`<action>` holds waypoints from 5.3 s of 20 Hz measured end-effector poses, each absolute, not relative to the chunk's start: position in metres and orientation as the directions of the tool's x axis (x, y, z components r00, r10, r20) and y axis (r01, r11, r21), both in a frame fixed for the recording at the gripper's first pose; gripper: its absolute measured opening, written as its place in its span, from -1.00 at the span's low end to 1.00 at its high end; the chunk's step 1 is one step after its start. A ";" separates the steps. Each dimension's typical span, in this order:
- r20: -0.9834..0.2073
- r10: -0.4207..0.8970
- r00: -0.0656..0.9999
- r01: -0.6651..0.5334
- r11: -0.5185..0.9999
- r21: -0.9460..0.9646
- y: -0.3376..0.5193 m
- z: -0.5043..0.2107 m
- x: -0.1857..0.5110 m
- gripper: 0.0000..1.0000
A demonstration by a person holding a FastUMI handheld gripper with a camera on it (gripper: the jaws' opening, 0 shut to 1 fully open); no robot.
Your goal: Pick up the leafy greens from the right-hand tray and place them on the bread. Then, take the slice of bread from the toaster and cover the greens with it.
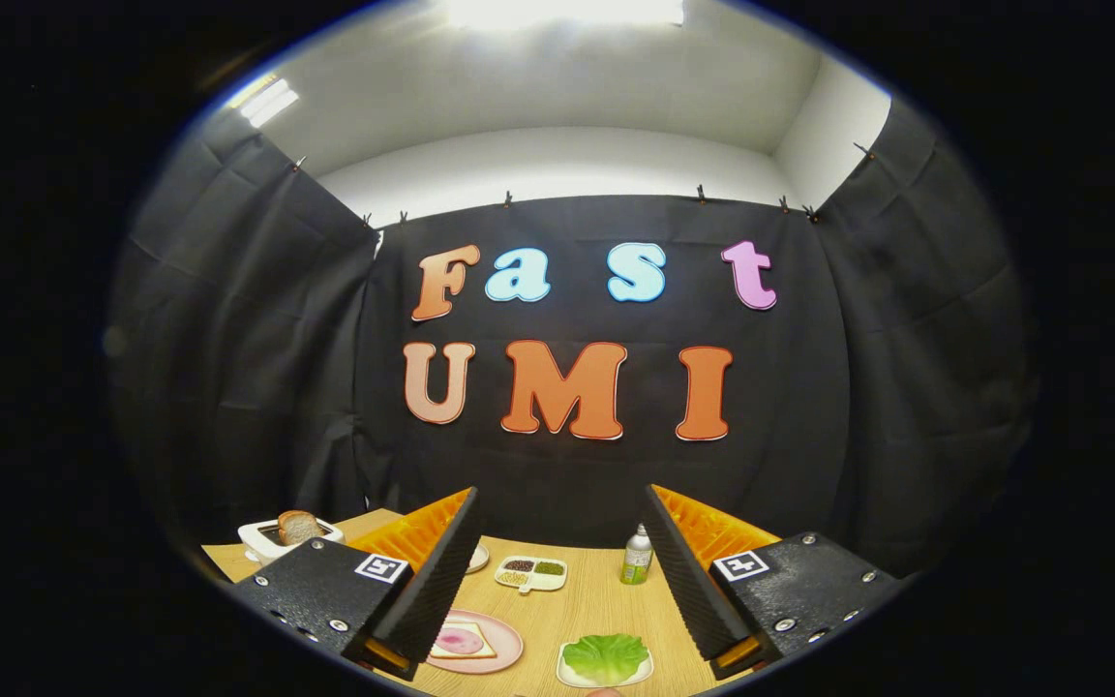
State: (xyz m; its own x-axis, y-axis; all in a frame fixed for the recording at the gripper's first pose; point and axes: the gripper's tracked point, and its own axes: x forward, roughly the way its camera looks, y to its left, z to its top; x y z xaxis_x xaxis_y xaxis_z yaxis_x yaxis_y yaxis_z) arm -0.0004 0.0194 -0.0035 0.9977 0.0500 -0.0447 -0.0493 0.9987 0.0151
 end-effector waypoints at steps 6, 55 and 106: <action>-0.070 0.054 0.996 -0.053 0.998 0.020 0.012 -0.024 0.007 0.97; -0.990 0.103 0.100 -0.147 0.985 0.088 -0.031 -0.422 0.007 0.74; -0.905 0.325 0.276 -0.243 0.934 0.261 0.153 -0.376 0.049 -0.91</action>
